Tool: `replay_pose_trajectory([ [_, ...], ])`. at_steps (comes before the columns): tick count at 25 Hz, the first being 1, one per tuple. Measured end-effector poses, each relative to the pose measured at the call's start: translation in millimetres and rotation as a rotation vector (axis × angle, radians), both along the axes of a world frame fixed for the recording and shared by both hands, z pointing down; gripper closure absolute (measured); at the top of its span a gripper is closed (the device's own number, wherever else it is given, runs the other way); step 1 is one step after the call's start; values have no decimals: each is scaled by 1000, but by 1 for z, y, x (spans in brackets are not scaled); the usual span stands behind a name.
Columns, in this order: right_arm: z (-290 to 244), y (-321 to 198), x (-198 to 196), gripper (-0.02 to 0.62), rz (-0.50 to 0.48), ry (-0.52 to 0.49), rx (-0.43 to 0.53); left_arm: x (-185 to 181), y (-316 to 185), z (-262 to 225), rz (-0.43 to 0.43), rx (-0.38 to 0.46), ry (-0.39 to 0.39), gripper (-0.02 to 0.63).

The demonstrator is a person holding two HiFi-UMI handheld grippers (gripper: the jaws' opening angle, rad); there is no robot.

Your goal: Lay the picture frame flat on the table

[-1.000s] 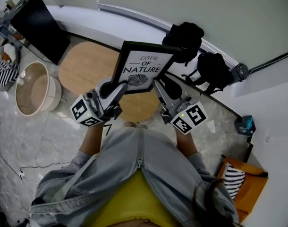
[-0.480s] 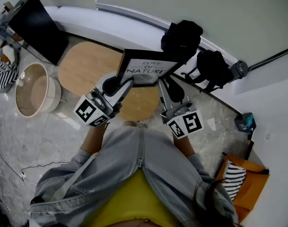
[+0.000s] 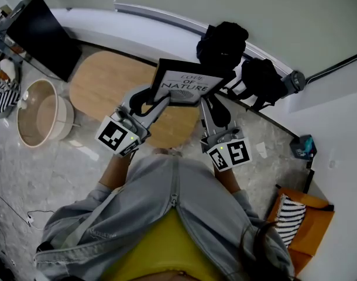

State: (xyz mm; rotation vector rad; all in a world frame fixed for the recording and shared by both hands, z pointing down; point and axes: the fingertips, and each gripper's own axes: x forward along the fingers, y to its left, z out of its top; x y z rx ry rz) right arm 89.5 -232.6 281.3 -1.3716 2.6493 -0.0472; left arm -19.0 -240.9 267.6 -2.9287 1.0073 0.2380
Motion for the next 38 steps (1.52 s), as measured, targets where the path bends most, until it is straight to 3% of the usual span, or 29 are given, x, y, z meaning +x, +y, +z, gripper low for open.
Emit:
replay_pose_trajectory([
  [7, 2, -2, 2, 515, 27, 80, 32, 5, -5, 18, 33, -21, -185, 466],
  [14, 8, -4, 3, 515, 45, 98, 35, 6, -9, 24, 37, -41, -278, 471],
  [16, 8, -4, 4, 515, 51, 70, 27, 7, -9, 22, 39, -50, -252, 469],
  [20, 10, -6, 8, 515, 52, 19, 7, 5, -7, 11, 126, -161, -26, 488],
  [22, 11, -8, 14, 515, 51, 13, 3, 9, -8, 9, 178, -190, 12, 503],
  [29, 10, -9, 14, 515, 37, 51, 17, 12, -7, 14, 273, -205, -69, 518],
  [33, 15, -14, 17, 515, 48, 48, 3, 14, -15, 22, 192, -158, -149, 518],
  [38, 22, -26, 26, 518, 81, 46, -42, 21, -29, 33, 104, -176, -126, 495],
])
